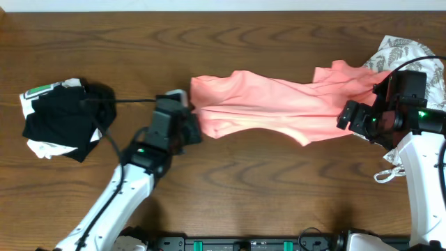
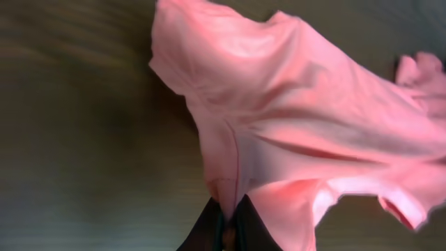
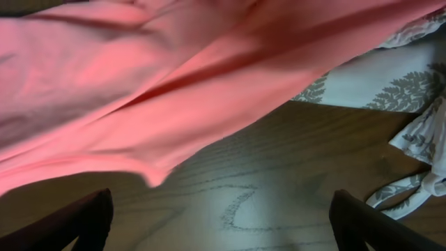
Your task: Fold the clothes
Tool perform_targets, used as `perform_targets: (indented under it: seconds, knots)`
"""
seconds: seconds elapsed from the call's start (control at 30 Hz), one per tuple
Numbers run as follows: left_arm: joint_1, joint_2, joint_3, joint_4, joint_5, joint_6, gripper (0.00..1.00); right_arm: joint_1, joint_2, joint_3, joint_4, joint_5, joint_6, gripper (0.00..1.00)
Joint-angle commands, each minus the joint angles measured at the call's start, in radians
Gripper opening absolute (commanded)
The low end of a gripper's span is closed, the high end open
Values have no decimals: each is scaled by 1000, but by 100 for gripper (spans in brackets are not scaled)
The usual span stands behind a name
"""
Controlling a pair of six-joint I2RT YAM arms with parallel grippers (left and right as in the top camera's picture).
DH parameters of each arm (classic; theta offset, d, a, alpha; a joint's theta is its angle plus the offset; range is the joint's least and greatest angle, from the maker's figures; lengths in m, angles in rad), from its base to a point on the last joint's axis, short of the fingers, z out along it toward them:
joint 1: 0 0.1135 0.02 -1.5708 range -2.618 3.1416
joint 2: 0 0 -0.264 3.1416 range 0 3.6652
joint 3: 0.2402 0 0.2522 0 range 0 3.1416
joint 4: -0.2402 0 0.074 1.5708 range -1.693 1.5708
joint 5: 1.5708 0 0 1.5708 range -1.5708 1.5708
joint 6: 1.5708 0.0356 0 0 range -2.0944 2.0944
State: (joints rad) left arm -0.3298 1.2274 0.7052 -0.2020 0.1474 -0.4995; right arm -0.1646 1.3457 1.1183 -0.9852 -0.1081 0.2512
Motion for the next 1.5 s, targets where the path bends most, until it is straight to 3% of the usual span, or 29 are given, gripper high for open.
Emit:
perform_targets:
  seconds: [0.0, 0.4, 0.77, 1.13, 1.47]
  knots:
    - [87, -24, 0, -23, -29, 37, 6, -5, -14, 6, -12, -4, -21, 98]
    - [293, -27, 0, -33, -29, 138, 6, -5, 9, -14, -28, 19, -21, 99]
    - [464, -27, 0, -35, 8, 141, 6, -5, 136, -16, -21, 76, -20, 99]
    - [480, -26, 0, -71, 21, 141, 6, -5, 377, -27, -14, 90, -21, 99]
    - [480, -26, 0, -86, 21, 141, 6, -4, 494, -27, 135, 94, -48, 99]
